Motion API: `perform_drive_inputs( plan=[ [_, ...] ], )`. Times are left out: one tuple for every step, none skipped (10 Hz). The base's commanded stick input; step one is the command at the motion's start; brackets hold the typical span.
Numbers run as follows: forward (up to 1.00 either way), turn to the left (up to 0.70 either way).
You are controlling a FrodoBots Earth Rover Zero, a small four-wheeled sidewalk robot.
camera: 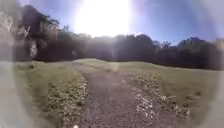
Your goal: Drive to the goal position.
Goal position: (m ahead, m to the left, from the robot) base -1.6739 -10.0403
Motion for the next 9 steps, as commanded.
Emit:
perform_drive_inputs(
  plan=[
    [1.0, 0.0],
    [1.0, 0.04],
    [1.0, 0.0],
    [1.0, 0.0],
    [1.0, 0.0],
    [1.0, 0.0],
    [1.0, 0.0],
    [1.0, 0.0],
    [1.0, -0.01]
  ],
)
